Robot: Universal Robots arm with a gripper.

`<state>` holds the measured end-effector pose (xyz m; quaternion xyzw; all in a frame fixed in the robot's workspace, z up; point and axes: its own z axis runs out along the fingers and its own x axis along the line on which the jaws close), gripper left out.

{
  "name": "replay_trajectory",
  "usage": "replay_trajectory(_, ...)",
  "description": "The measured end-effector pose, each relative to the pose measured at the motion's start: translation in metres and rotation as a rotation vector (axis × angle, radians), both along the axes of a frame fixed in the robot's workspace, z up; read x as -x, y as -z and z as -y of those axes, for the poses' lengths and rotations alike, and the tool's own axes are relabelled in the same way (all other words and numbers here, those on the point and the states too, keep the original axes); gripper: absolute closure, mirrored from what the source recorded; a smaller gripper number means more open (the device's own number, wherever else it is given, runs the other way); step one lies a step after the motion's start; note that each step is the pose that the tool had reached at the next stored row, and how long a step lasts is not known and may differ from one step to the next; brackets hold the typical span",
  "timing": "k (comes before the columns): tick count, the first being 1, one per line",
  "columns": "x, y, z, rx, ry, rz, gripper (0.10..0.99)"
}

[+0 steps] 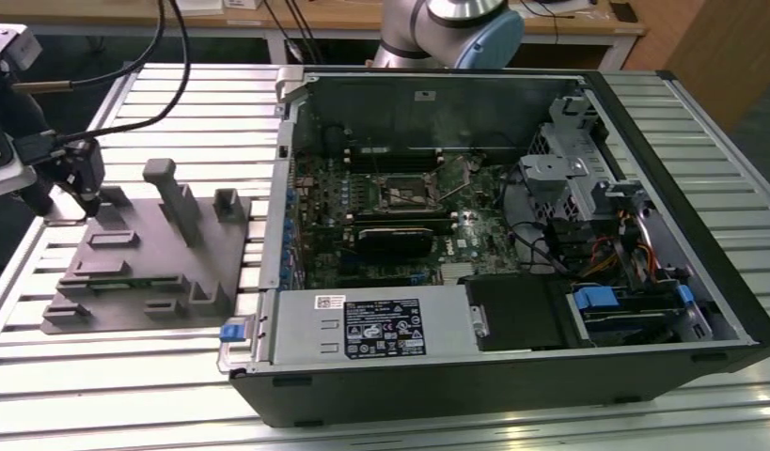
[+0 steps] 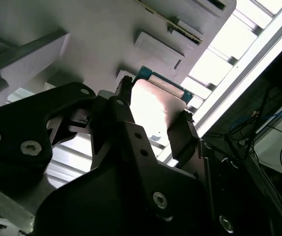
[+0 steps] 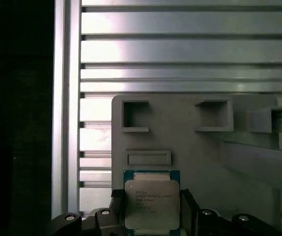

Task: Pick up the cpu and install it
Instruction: 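Pick up the cpu and move it towards the insertion slot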

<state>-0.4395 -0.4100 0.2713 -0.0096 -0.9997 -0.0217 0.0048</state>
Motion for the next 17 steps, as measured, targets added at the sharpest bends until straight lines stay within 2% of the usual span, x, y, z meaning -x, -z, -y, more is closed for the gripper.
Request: replay_trajectory(17,0.0,-0.0461,-0.0003,0.0,0.0,0.0006,0.545)
